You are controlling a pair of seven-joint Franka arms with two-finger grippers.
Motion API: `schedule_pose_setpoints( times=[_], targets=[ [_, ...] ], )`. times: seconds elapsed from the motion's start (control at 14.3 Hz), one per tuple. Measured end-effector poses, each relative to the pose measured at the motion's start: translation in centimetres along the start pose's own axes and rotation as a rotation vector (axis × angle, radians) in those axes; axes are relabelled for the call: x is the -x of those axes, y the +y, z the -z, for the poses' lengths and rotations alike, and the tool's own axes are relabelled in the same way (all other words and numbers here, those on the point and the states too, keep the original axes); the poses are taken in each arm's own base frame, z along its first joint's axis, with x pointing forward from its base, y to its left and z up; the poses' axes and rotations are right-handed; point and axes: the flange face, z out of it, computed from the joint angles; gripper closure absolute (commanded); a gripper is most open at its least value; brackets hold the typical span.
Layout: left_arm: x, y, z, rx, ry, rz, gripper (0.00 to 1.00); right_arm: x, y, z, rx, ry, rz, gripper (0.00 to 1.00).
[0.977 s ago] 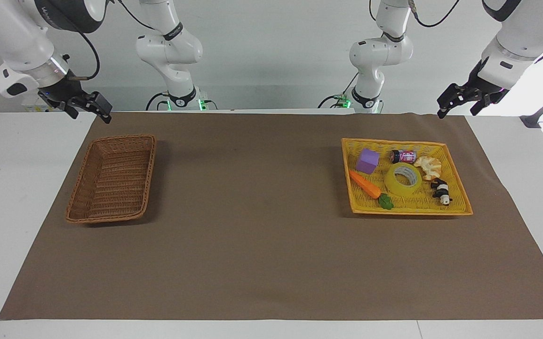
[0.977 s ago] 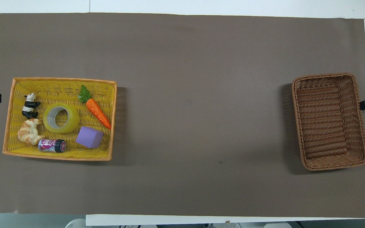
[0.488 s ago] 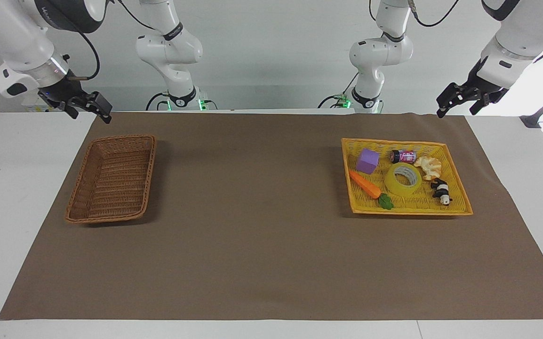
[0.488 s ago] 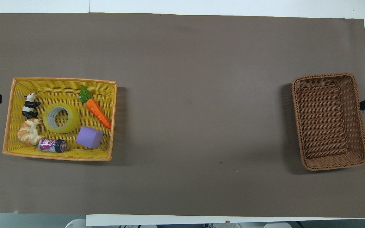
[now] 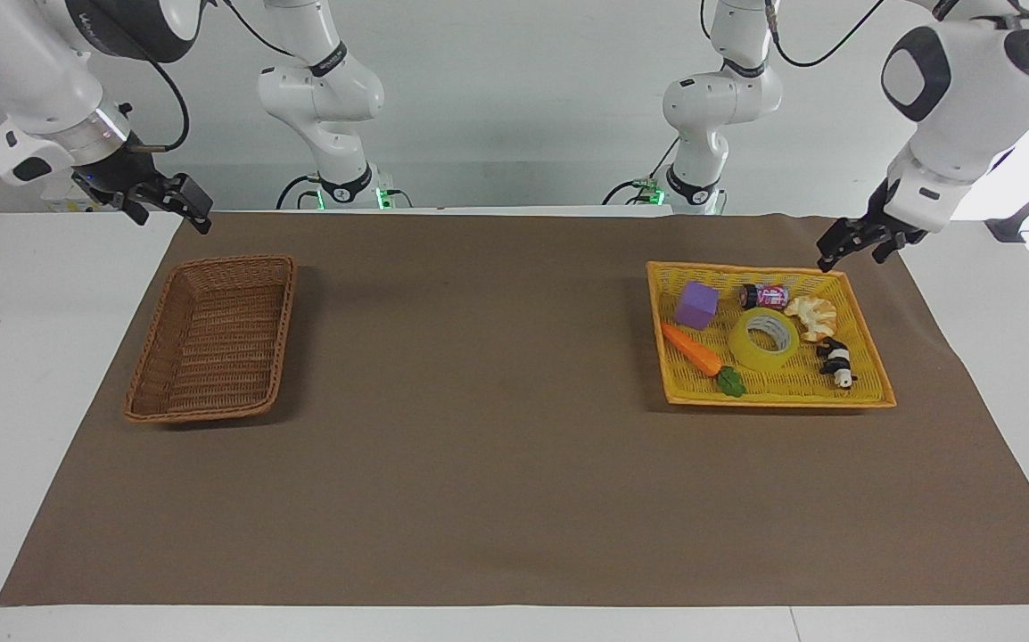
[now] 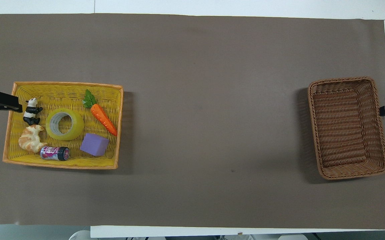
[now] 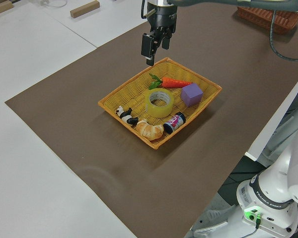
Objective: Move tape to another basket
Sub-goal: 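Reach the left gripper into the yellow basket and grasp the tape roll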
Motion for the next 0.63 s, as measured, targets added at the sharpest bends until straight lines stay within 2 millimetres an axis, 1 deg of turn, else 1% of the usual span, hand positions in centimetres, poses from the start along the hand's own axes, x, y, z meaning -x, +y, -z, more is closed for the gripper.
schedule_pose_setpoints(
  times=[0.21,0.35,0.42,0.49,0.63],
  targets=[
    [0.6,-0.1,-7.3,0.000,0.009,0.001,0.00,0.0,0.0,0.0,0.000,0.000,0.000,0.01],
    [1.2,-0.2,-11.1,0.001,0.001,0.002,0.00,0.0,0.0,0.0,0.000,0.000,0.000,0.01],
    [1.2,-0.2,-12.2,0.001,-0.010,0.002,0.00,0.0,0.0,0.0,0.000,0.000,0.000,0.01],
    [1.1,-0.2,-12.9,0.002,-0.021,0.002,0.00,0.0,0.0,0.0,0.000,0.000,0.000,0.01],
    [0.8,-0.2,-13.8,0.004,-0.023,0.002,0.00,0.0,0.0,0.0,0.000,0.000,0.000,0.01]
  ],
)
